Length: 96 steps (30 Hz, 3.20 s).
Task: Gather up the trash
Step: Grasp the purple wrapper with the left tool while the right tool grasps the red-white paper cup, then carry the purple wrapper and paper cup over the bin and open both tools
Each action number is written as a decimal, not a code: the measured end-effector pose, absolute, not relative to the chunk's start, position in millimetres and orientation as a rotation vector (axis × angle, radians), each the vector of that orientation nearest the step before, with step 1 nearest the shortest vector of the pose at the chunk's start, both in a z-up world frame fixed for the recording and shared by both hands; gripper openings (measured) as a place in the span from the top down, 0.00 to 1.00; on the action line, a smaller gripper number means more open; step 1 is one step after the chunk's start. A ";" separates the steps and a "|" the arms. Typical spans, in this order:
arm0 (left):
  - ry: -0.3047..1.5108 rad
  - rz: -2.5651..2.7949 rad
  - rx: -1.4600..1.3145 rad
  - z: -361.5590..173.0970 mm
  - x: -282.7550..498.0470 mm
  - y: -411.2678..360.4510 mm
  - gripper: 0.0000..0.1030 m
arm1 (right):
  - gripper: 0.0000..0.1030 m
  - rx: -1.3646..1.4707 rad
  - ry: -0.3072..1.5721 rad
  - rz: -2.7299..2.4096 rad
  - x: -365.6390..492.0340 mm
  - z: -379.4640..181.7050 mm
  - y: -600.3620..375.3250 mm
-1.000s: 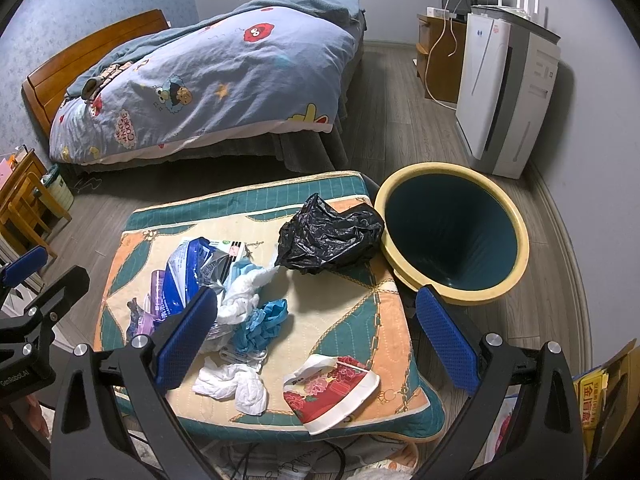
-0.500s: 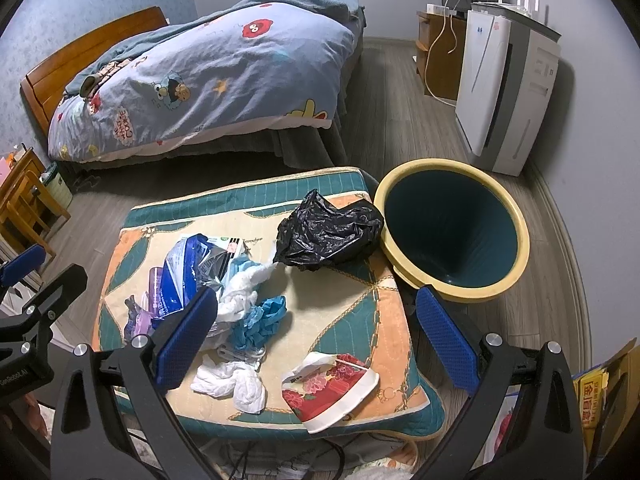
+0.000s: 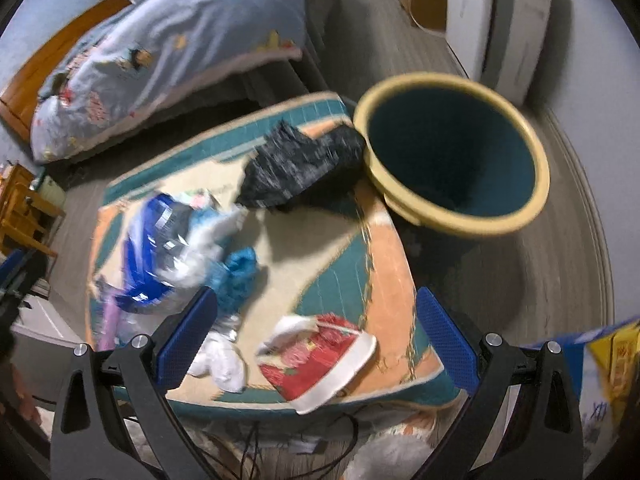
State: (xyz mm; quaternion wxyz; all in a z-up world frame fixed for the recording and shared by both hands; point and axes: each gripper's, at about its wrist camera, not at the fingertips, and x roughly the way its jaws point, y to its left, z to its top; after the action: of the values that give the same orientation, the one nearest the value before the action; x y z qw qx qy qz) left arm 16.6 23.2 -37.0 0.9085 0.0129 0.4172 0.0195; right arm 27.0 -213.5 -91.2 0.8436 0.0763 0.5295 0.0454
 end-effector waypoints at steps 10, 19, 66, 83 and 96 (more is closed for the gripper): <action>0.868 0.009 0.034 -33.7 16.7 16.2 0.05 | 0.21 0.197 1.235 0.161 16.5 -133.1 -174.6; 0.870 0.037 0.056 -35.1 17.4 34.4 0.05 | 0.72 0.143 1.246 0.076 24.5 -145.1 -167.2; 1.104 0.024 -0.076 -88.8 35.4 61.4 0.94 | 0.39 0.348 1.330 -0.019 23.7 -158.0 -216.3; 1.188 -0.039 -0.021 -108.7 35.4 46.9 0.97 | 0.87 0.363 1.198 0.121 31.6 -123.5 -202.9; 0.823 -0.089 -0.049 -11.5 23.3 41.2 0.97 | 0.90 0.415 1.085 0.233 34.0 -76.8 -204.0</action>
State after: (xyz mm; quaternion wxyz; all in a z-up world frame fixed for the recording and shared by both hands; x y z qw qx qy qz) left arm 23.3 41.2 -11.5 0.9152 -0.0239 0.4000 -0.0434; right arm 34.0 -204.0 -76.8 0.8295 0.1957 0.5114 0.1096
